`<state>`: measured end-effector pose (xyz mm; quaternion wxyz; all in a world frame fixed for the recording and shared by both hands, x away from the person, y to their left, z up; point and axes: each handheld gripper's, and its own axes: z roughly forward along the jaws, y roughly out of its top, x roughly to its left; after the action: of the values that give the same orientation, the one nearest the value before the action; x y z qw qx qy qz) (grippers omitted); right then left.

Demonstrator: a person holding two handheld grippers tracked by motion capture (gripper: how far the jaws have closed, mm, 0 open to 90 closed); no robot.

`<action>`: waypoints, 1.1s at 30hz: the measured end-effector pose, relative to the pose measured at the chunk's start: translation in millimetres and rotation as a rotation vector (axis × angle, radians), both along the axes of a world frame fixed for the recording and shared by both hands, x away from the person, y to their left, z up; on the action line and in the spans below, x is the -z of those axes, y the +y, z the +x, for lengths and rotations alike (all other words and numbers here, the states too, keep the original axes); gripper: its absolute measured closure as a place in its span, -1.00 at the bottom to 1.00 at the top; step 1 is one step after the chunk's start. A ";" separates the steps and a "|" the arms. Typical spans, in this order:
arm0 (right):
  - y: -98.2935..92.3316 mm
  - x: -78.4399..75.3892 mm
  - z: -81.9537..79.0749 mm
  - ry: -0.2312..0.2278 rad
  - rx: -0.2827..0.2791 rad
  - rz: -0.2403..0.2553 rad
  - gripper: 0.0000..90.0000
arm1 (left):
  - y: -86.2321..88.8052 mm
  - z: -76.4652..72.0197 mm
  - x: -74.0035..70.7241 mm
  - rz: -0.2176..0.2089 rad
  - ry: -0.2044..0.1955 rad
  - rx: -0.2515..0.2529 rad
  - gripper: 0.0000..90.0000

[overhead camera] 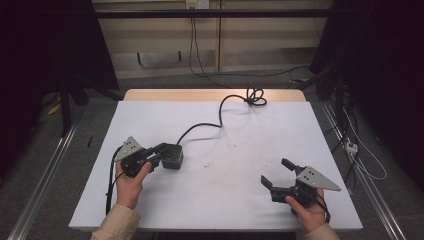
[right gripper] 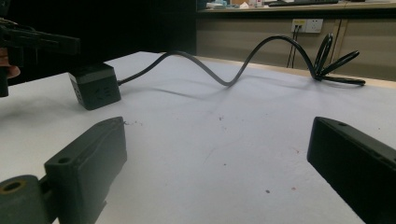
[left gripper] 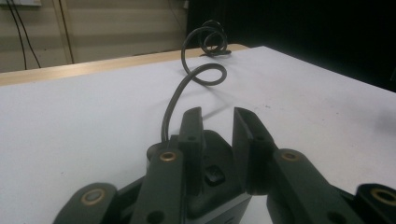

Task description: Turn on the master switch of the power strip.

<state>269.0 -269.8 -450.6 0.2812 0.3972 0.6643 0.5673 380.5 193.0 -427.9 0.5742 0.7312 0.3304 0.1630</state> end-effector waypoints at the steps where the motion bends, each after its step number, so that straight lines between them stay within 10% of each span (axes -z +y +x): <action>1: 0.0 0.0 0.0 0.000 0.000 0.000 -0.91 | -0.3 -0.1 -0.1 -0.003 0.000 -0.001 0.66; 33: -0.2 -0.6 -0.4 -0.005 0.001 0.003 -0.91 | -2.2 0.7 2.8 0.013 0.036 -0.006 0.98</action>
<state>268.6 -270.0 -449.9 0.2825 0.3967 0.6625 0.5692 381.2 190.8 -430.7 0.5628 0.7367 0.3417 0.1539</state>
